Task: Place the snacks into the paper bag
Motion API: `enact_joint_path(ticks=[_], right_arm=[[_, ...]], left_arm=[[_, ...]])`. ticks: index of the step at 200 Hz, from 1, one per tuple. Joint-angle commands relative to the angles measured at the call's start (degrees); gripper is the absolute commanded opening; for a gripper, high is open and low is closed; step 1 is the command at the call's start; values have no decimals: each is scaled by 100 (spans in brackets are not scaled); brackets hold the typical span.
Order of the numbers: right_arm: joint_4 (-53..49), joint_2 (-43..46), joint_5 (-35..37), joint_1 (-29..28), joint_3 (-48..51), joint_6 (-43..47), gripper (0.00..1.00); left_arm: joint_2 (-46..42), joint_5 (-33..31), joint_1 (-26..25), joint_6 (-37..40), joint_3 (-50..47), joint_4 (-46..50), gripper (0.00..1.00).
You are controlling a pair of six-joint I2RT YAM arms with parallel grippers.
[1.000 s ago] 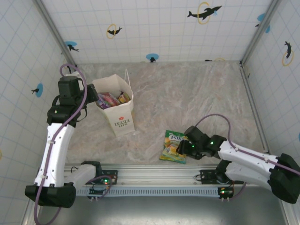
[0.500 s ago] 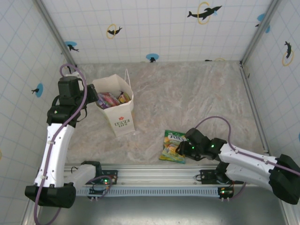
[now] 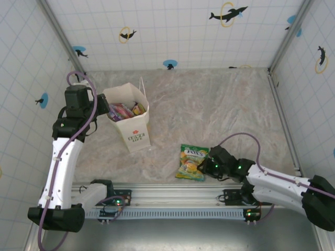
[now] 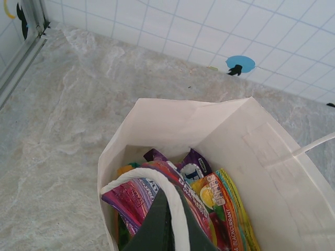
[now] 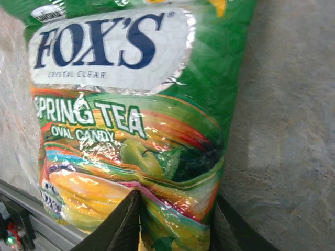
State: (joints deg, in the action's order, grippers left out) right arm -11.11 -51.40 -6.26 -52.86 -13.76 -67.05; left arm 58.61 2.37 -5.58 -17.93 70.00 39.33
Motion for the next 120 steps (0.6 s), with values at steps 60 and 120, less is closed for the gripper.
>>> enact_joint_path(ticks=[60, 120], right_arm=[[-188, 426, 579, 35, 216, 16, 3], [-123, 721, 779, 69, 19, 194, 0]], left_arm=[[-49, 61, -14, 114, 39, -64, 0], [-34, 69, -13, 123, 45, -91, 0]])
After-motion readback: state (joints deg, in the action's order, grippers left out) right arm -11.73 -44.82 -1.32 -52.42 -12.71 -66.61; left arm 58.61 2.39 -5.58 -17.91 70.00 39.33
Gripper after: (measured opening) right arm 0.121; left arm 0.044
